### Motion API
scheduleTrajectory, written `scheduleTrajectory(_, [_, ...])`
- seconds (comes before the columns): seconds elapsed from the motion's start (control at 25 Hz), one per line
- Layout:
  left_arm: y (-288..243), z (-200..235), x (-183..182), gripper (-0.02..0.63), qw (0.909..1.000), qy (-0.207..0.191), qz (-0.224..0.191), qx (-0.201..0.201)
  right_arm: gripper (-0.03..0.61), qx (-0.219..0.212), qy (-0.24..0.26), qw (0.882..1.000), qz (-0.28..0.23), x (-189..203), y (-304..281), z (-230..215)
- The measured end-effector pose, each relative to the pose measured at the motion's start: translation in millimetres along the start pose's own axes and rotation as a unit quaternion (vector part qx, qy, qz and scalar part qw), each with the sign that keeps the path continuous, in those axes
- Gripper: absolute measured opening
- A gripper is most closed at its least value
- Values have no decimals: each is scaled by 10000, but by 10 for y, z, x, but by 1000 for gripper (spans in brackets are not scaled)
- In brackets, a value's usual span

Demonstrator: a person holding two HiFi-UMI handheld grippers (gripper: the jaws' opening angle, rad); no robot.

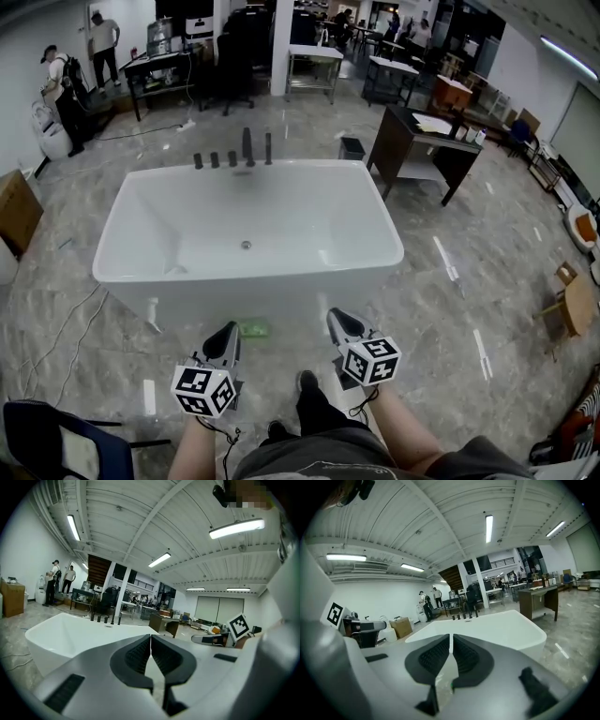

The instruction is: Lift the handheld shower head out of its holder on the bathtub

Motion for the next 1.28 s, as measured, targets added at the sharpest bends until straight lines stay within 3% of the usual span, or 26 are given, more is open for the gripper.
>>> scheduleTrajectory(0.36, [-1039,214,63,15,9991,-104,153,-368,37,-268,-556,9980,123,-24,-1062,-773])
scheduleTrajectory(0.8, [-2024,410,-16,15,9957,-164,122,-908,36,-782,-345,9963,99,-317,-2011,-1437])
scheduleTrajectory(1.04, [-2307,505,-6,15,9964,-237,206,-791,37,-828,-207,9962,182,-341,-2297,-1525])
scheduleTrajectory(1.28, [-2637,903,23,15,9981,-120,289,-526,37,-580,-252,9976,277,-272,-2618,-1504])
Point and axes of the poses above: the fingertips, and each gripper's own axes: y backward along the fingers, z to its left, x out of its underside, the point moved 4 cm from there along y, backward along the fingers, and after that the axes turned 13 degrees about -z, right-handed, at the moved point
